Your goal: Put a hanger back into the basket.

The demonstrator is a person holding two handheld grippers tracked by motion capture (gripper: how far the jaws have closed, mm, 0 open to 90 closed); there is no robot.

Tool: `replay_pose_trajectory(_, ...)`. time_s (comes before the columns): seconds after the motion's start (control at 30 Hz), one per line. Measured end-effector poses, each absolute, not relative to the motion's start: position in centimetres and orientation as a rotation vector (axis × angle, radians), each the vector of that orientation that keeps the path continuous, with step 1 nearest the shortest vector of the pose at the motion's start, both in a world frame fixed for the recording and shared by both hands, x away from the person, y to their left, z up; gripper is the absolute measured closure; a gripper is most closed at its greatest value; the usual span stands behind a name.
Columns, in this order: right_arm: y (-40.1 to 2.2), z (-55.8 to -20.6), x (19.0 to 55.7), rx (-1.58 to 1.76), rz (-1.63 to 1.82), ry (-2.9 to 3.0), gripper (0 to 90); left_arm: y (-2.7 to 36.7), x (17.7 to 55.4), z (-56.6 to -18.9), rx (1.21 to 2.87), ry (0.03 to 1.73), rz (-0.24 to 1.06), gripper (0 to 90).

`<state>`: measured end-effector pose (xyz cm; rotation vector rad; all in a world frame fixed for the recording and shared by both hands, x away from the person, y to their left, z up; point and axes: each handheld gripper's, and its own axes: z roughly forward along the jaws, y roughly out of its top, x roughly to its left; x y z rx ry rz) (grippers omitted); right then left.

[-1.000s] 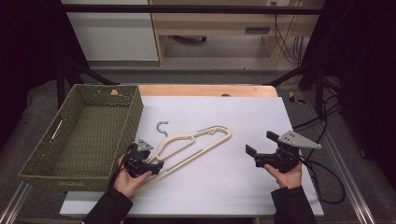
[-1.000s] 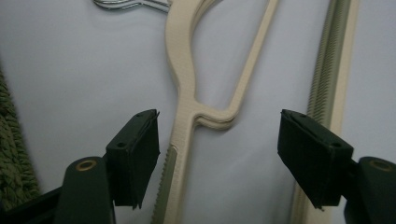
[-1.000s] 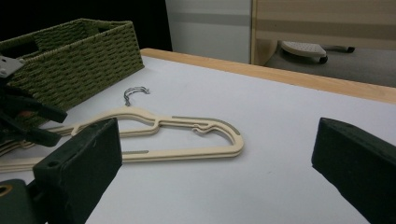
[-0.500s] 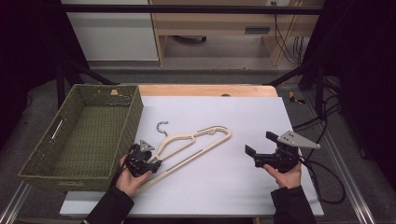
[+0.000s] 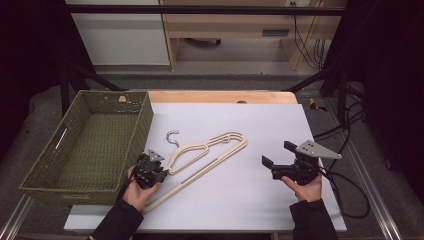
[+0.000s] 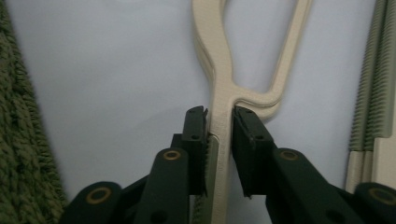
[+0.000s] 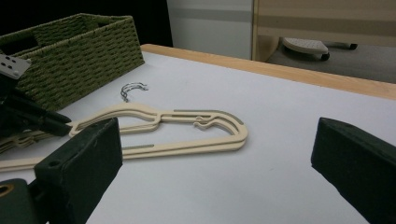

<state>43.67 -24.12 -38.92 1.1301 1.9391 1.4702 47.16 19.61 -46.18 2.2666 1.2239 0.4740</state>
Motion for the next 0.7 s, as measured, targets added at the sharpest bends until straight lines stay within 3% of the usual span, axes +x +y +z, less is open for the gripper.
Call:
replay_pose_trajectory(0.3,-24.0,-39.0,43.7,1.135,1.469,1.940,2.6,19.5,47.2,-46.3,2.272,1.225,0.475,73.2)
replay_pose_trajectory(0.63,-23.8,-39.2,43.8,1.129,1.460,1.957,2.7,19.4,46.9,-45.7,2.244,1.187,0.463,79.1)
replay_pose_trajectory(0.7,-23.8,-39.2,43.8,1.131,1.462,1.953,2.7,19.3,46.4,-45.1,2.231,1.168,0.512,79.4)
